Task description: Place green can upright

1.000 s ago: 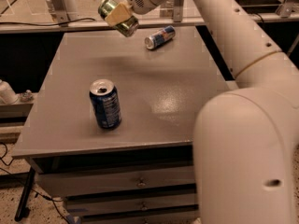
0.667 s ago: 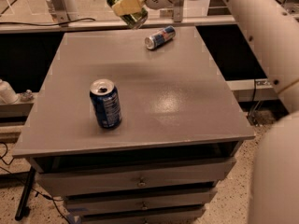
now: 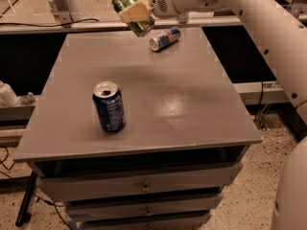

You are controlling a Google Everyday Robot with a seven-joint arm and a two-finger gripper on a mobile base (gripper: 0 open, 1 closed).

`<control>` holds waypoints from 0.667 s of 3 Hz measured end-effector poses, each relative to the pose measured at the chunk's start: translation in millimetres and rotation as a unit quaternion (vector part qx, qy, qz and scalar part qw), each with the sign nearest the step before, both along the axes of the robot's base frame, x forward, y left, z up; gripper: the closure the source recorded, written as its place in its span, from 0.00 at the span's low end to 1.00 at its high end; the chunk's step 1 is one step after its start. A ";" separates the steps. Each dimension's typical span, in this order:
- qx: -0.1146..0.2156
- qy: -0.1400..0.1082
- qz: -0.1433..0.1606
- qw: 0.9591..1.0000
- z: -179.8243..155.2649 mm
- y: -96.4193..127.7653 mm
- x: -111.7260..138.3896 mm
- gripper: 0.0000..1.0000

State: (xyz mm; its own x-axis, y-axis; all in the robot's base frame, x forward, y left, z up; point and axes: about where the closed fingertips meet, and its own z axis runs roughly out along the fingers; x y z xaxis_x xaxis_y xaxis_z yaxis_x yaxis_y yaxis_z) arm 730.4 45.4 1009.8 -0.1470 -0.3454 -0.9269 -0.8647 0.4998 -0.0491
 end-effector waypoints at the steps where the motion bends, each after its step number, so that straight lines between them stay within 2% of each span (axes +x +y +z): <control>1: 0.017 -0.011 0.001 1.000 -6.6 -4.3 -4.9 1.00; 2: 0.066 -0.032 0.000 0.997 -22.3 -14.3 -21.8 1.00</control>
Offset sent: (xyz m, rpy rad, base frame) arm -0.0562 -0.0546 -0.0445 0.3146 -0.1497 -0.0436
